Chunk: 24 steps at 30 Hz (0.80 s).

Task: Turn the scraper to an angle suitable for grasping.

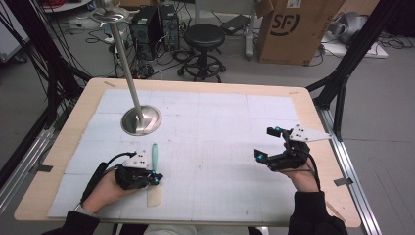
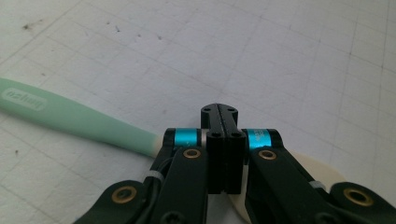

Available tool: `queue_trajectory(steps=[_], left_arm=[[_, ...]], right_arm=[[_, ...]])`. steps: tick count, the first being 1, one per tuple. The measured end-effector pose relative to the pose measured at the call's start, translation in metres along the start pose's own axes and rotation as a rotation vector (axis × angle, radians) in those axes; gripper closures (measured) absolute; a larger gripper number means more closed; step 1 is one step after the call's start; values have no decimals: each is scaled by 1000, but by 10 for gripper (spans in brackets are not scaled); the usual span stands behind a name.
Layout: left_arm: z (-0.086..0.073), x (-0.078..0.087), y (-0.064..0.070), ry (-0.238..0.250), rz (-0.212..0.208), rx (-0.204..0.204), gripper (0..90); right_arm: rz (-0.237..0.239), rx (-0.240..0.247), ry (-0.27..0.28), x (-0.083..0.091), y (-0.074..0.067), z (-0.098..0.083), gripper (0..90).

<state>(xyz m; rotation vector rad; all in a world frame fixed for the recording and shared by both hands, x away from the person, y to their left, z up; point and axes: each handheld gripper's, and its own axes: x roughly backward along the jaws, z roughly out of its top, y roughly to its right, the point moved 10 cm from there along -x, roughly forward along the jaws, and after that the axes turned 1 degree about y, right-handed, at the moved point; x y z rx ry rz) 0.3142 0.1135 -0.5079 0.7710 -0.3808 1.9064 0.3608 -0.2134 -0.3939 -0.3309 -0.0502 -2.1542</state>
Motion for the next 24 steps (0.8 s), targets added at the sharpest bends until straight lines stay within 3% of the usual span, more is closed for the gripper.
queue_trajectory(steps=[3,7,10,14,19,24], left_arm=[[3,4,-13,24,66,26,900],[4,14,-37,70,152,98,900],[1,20,-53,91,172,154,900],[-2,23,-70,98,235,213,900],[-4,13,-72,72,222,246,900],[1,4,-73,51,242,224,900]], right_arm=[[1,0,-6,-1,-1,-1,7],[3,3,-5,-1,-1,-1,7],[7,0,-13,-2,-2,-2,7],[15,8,-21,-3,-4,-3,7],[14,10,-29,-5,-4,-3,7],[19,9,-46,-8,-6,-6,7]])
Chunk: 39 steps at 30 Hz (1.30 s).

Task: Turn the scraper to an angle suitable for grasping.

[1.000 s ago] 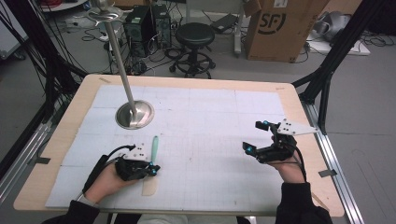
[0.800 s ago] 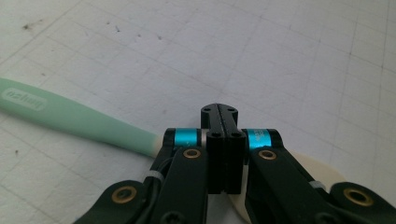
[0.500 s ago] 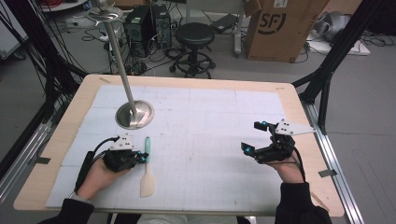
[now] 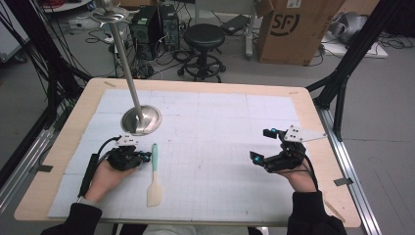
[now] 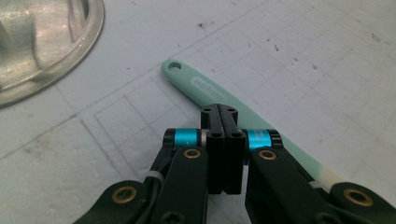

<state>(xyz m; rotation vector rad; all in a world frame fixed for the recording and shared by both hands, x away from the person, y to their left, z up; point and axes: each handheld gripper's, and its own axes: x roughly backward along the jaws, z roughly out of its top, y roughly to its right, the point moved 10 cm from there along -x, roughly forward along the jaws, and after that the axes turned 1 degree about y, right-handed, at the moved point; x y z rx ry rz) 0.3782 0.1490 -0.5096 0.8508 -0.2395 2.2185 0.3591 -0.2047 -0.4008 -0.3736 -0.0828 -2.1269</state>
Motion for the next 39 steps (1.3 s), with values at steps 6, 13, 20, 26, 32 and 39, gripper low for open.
queue_trajectory(steps=[6,13,20,26,32,39], left_arm=[[7,-9,10,8,-9,-17,900],[19,-27,36,-4,-67,-65,900],[28,-42,61,-5,-123,-90,900],[31,-48,83,-21,-162,-141,900],[32,-52,111,-49,-201,-224,900],[30,-52,139,-60,-266,-297,900]], right_arm=[[3,5,-2,-1,-1,0,7],[4,2,-1,0,-1,0,7],[4,0,2,1,0,0,7],[5,1,5,1,0,1,7],[1,-3,11,3,1,1,7],[0,-4,12,4,3,0,7]])
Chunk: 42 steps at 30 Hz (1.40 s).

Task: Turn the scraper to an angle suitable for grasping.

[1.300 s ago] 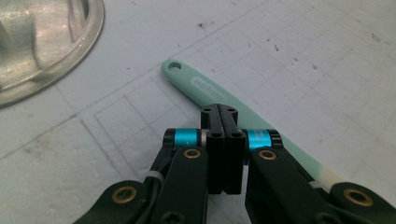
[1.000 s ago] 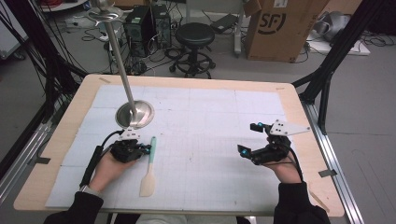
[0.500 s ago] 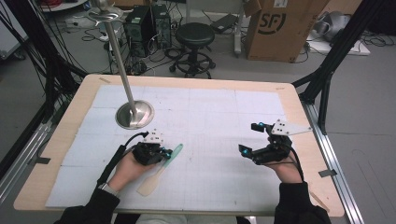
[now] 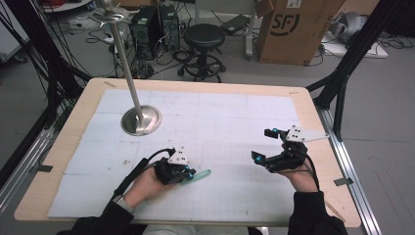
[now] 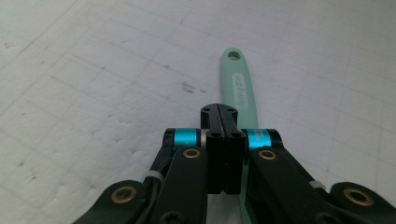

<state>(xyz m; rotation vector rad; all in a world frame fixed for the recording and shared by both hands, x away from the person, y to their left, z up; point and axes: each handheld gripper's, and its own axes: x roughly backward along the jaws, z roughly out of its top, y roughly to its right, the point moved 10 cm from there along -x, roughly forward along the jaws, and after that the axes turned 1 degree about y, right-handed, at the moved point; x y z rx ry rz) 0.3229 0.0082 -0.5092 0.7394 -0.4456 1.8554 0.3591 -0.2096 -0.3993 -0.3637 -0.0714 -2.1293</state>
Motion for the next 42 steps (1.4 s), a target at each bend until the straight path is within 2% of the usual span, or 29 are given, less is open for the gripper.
queue_trajectory(steps=[5,7,9,14,16,17,18,19,22,28,30,32,33,34,36,38,40,42], left_arm=[[2,-3,20,0,-54,-61,900],[2,-4,26,1,-65,-87,900],[3,-4,29,2,-67,-93,900],[4,-3,26,12,-63,-90,900],[7,2,22,26,-60,-75,900],[9,6,20,42,-60,-63,899],[11,9,18,60,-60,-60,897],[15,15,17,98,-65,-61,897],[21,28,11,150,-56,-53,890],[24,49,-5,229,-48,-13,733],[28,56,-8,269,-35,6,722],[32,63,-11,312,-33,27,630],[32,66,-12,319,-33,29,630],[32,68,-13,328,-27,26,577],[32,72,-15,337,-23,34,554],[29,74,-17,329,-16,39,495],[25,75,-19,313,-11,23,454],[24,77,-22,316,6,14,367]], right_arm=[[-4,-5,8,3,1,1,7],[-6,-3,9,3,1,1,7],[-5,-3,8,2,1,1,7],[0,2,6,1,0,1,7],[-2,4,8,2,1,1,7],[-5,0,11,3,2,1,7],[-6,-4,10,3,2,1,7],[-6,-4,10,3,2,1,7],[-10,-5,15,5,4,1,7],[-19,-15,16,6,8,0,7],[-19,-12,15,7,8,0,7],[-25,-20,10,8,8,-2,7],[-25,-20,10,8,8,-2,7],[-28,-22,14,9,9,-1,7],[-30,-17,18,10,9,0,7],[-28,-14,20,9,9,1,7],[-27,-8,21,8,8,2,7],[-19,-8,12,7,7,1,7]])
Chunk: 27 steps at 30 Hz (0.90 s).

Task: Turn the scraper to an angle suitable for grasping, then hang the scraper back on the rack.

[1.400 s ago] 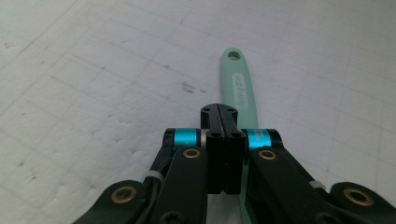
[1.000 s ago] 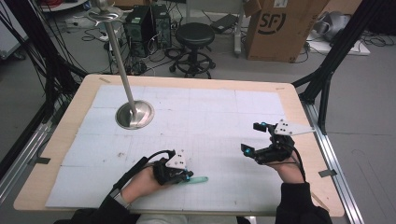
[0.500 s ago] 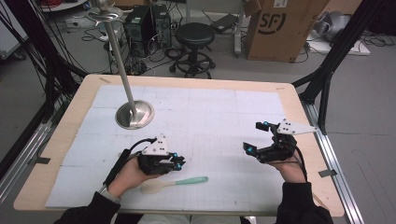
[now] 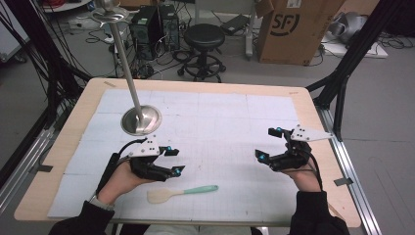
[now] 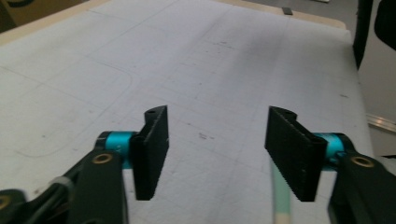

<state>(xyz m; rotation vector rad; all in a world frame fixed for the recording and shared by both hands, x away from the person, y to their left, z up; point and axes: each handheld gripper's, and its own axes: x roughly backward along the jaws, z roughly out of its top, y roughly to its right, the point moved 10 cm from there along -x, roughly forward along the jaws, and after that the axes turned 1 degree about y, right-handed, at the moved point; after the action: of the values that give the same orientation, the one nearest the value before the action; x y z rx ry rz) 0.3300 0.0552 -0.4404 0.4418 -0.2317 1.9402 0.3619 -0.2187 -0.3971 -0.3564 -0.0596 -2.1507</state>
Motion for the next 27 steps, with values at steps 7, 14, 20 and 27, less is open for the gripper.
queue_trajectory(steps=[7,14,20,27], left_arm=[[8,10,-9,49,79,-96,204],[9,15,-1,16,-7,-66,171],[2,9,8,-48,-66,-93,178],[-4,4,11,-85,-95,-86,206]], right_arm=[[3,-2,4,2,0,0,7],[-1,-3,12,7,-2,0,7],[-7,-4,13,10,-2,0,7],[-5,-5,9,9,-3,-1,7]])
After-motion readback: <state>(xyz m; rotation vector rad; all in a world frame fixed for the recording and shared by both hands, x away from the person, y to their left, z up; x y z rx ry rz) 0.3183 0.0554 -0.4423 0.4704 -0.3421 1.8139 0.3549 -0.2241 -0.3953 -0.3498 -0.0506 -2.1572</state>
